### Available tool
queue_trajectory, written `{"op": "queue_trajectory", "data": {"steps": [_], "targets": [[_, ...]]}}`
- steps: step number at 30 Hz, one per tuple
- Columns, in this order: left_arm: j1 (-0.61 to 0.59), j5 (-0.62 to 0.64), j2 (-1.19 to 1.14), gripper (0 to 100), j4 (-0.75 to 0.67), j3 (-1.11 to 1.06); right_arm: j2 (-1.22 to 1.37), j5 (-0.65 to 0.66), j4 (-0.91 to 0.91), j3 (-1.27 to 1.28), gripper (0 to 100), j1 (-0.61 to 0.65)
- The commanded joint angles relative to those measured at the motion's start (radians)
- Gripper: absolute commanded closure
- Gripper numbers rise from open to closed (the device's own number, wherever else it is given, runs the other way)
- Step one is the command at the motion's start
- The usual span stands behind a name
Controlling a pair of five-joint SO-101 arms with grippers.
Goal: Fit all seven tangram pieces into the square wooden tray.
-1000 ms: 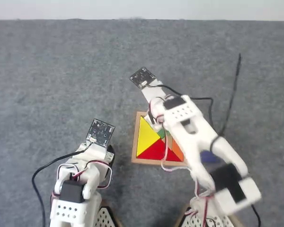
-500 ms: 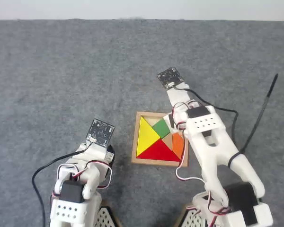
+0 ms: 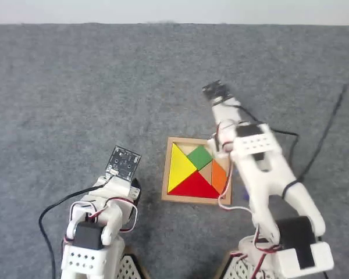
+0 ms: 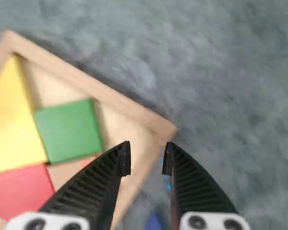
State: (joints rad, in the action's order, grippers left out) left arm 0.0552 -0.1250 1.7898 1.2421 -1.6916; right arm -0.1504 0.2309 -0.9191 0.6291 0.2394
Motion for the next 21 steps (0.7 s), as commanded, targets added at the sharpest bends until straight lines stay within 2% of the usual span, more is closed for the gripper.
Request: {"op": "queue_trajectory", "data": {"steps": [1,3,7,11,17,19,21], "targets": [[0.002,0.006,0.002,91,0.005,0.007,-0.05,-0.003,-0.145,-0.083,88.5,-0.09],[0.002,0.006,0.002,91,0.005,0.007,-0.05,0.02,-0.176,-0.084,88.3,-0.127],[0.002,0.006,0.002,91,0.005,0.007,-0.048,0.203,-0.205,-0.083,88.1,-0.17],[0.002,0.006,0.002,91,0.005,0.007,-0.048,0.296,-0.199,-0.083,87.9,-0.206],[0.002,0.006,0.002,91,0.005,0.007,-0.048,0.517,-0.206,-0.084,72.8,-0.209],[0.002,0.006,0.002,91,0.005,0.007,-0.047,0.575,-0.206,-0.083,71.0,-0.209],[0.002,0.006,0.002,91,0.005,0.007,-0.047,0.577,-0.206,-0.083,71.0,-0.209]]}}
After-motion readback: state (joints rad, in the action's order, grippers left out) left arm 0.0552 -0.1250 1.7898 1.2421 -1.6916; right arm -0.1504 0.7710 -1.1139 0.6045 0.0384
